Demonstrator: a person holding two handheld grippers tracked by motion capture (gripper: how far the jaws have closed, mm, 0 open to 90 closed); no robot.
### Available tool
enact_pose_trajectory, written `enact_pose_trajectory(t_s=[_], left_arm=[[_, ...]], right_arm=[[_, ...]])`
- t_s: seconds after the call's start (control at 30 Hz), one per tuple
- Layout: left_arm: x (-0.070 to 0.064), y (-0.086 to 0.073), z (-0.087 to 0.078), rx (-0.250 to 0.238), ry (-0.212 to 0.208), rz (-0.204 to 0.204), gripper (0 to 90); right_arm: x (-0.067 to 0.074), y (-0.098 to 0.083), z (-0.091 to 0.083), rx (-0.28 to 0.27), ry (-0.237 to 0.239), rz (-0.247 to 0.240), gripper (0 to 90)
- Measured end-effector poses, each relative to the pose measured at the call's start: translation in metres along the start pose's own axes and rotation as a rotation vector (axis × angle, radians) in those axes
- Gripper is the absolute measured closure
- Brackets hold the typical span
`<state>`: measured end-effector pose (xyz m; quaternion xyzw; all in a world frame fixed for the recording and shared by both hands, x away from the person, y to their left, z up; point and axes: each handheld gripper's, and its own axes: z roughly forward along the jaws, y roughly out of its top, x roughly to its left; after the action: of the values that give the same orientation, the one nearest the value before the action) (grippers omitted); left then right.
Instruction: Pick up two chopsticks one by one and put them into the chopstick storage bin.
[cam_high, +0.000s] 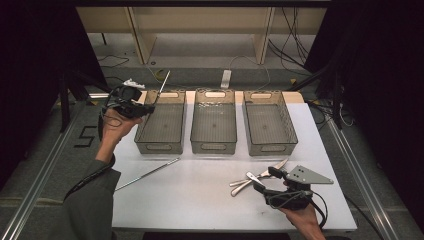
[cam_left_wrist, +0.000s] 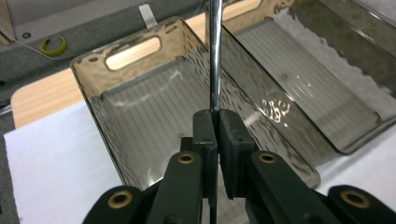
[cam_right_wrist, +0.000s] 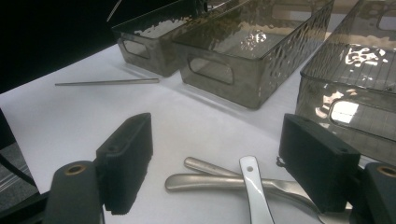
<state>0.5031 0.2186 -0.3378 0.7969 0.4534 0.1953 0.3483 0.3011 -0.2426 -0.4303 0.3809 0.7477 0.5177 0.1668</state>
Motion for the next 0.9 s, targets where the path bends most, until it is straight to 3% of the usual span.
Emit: enact_pose_trajectory(t_s=[0.07, 0.33, 0.63, 0.9], left_arm=[[0.003, 0.002, 0.003, -0.012, 0.025, -0.009, 85.2], [0.015, -0.003, 0.021, 0.0, 0.057, -0.037, 85.2], [0.021, -0.013, 0.028, 0.004, 0.064, -0.061, 85.2], [0.019, -0.022, 0.041, 0.038, 0.069, -0.055, 85.1]], right_arm=[[0.0, 0.0, 0.0, 0.0, 0.001, 0.0, 26.8], [0.001, 0.0, 0.0, 0.0, 0.006, -0.004, 26.8], [0.001, 0.0, 0.0, -0.002, 0.009, 0.003, 26.8], [0.001, 0.0, 0.0, -0.001, 0.009, 0.0, 26.8]])
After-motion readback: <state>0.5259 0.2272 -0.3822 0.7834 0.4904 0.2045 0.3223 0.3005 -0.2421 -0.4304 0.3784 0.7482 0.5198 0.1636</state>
